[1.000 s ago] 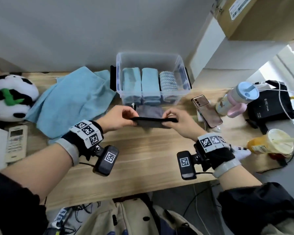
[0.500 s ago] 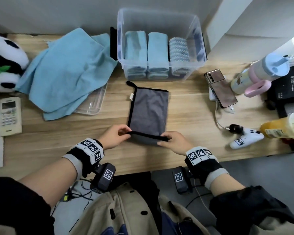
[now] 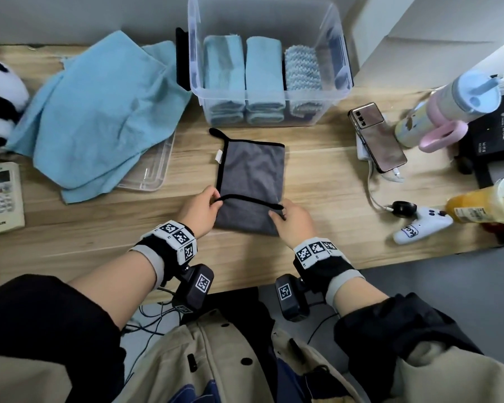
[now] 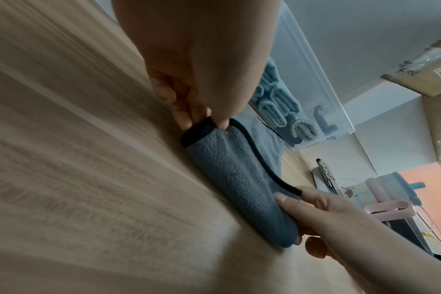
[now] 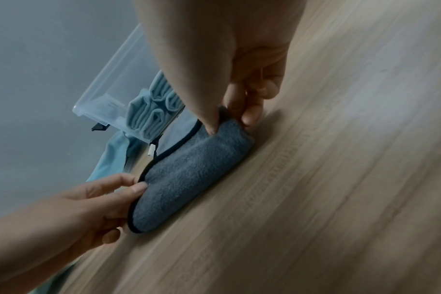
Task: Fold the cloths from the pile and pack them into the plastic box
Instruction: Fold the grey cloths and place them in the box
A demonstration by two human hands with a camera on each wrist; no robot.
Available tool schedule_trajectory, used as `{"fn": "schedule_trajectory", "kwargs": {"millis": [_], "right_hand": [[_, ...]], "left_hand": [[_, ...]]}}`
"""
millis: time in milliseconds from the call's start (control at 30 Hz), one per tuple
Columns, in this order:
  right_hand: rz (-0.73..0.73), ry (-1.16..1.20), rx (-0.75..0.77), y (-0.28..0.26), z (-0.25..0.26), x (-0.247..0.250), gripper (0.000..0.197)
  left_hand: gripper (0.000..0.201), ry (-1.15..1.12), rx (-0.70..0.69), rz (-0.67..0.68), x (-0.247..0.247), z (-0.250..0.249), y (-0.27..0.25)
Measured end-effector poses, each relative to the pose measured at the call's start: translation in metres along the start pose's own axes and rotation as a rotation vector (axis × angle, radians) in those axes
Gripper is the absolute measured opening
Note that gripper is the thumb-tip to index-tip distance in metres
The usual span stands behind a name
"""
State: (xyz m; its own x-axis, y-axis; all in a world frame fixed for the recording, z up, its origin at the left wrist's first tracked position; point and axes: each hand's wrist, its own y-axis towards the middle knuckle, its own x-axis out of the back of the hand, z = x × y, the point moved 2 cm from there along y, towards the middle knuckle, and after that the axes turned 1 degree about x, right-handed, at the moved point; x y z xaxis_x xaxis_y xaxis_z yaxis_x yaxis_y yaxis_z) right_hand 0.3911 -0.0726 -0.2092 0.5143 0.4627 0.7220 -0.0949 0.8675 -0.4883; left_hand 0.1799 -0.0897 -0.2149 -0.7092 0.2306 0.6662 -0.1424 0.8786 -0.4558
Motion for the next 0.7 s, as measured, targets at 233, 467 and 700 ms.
{"fn": "schedule_trajectory", "kwargs": {"millis": [233,467,700], "right_hand": [[-0.086,-0.084,-0.066,0.003,0.002,0.007,0.03],[-0.016,-0.257,0.534,-0.012,0.009,0.0,0.026],[-0.001,-0.374,0.542,-0.011,0.012,-0.009,0.038]], "left_hand": [[0.005,0.0,0.066,-0.007,-0.007,0.006,0.003],[0.01,-0.125,0.209,0.063,-0.003,0.01,0.007],[0.02,-0.169,0.188,0.093,-0.001,0.013,0.008]]}}
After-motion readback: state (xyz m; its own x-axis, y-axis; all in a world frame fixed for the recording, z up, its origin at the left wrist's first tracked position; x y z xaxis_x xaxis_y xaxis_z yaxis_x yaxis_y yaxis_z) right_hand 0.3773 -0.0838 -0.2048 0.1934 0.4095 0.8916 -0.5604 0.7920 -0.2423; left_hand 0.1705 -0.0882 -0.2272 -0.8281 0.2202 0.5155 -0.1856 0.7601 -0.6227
